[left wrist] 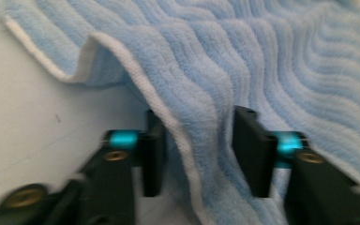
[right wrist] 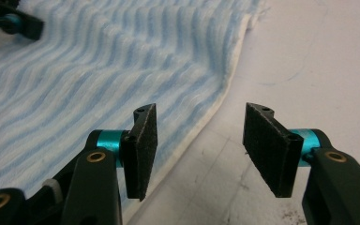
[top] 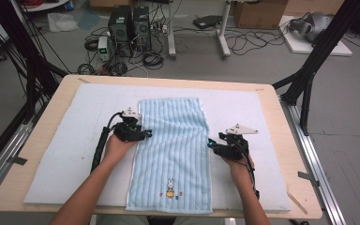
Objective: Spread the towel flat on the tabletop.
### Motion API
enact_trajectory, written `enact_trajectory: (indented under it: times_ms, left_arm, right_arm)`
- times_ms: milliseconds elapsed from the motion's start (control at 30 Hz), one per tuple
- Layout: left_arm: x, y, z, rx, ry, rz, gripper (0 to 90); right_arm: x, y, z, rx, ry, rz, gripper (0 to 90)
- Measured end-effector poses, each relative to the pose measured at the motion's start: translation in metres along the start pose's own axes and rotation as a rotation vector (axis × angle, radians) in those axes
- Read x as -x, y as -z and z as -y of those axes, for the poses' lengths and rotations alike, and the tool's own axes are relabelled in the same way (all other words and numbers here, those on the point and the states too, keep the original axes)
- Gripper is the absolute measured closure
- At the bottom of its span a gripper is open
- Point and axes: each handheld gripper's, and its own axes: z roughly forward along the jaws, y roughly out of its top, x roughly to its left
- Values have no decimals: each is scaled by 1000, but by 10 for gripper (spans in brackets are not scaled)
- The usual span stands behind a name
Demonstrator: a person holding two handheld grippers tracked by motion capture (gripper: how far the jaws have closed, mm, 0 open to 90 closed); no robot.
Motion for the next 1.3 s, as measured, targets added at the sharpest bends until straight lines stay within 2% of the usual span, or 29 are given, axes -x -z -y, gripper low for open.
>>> enact_trajectory:
  times_ms: [33,67,200,233,267,300,333,367,433,567,667,700,800,833,867,900,933,1067,1100,1133,1167,1200,1233,1300]
  left_arm:
    - [-1,0,0,8,5,-20,821]
    - [-4,0,0,10,15,-33,857]
    - [-19,2,0,19,49,-115,865]
    - [-22,3,1,26,65,-128,861]
    - [-23,3,2,41,101,-135,817]
    - [-26,3,3,55,139,-117,703]
    - [-26,4,4,58,168,-90,547]
    - [-26,6,4,57,173,-77,468]
    - [-23,12,7,76,152,-61,448]
    - [-24,20,14,86,160,-34,422]
    - [-24,22,16,81,158,-9,440]
    - [-23,21,16,76,155,-1,465]
    - [-17,14,16,59,124,11,503]
    - [-14,13,15,51,82,-18,528]
    - [-12,14,14,39,42,-48,611]
    - [-13,14,14,39,35,-41,728]
    - [-13,13,13,42,34,-54,838]
    - [-16,9,12,70,46,-100,866]
    - [-16,8,11,74,58,-103,864]
    - [-16,8,11,80,73,-109,841]
    - [-17,8,11,80,83,-118,734]
    - [-19,10,12,87,105,-98,604]
    - [-21,12,13,88,127,-67,539]
    - [-23,18,16,88,149,-32,466]
  right_arm:
    - [0,0,0,-7,0,-7,436]
    - [-1,0,1,-11,-1,-7,424]
    - [-4,-4,2,-28,6,-8,422]
    - [-5,-4,2,-31,7,-10,422]
    - [-6,-5,2,-33,12,-11,422]
    - [-7,-5,2,-34,21,-10,422]
    - [-8,-5,2,-35,23,-14,423]
    - [-9,-5,2,-37,23,-21,428]
    - [-11,-7,2,-41,20,-32,454]
    - [-19,-15,2,-60,31,-69,512]
    - [-26,-30,1,-94,30,-73,576]
    - [-28,-34,-1,-117,46,-56,609]
    - [-30,-39,-6,-132,71,-25,774]
    - [-31,-40,-8,-138,77,-18,814]
    - [-31,-42,-10,-137,93,-2,844]
    - [-32,-43,-11,-137,104,24,853]
    - [-32,-45,-12,-134,116,43,855]
    - [-27,-52,-18,-134,120,128,862]
    - [-25,-55,-19,-136,119,135,860]
    - [-24,-56,-20,-135,105,138,849]
    - [-23,-57,-21,-128,100,143,814]
    - [-22,-57,-20,-124,95,144,776]
    - [-21,-56,-20,-115,79,128,728]
    - [-19,-52,-19,-94,59,82,626]
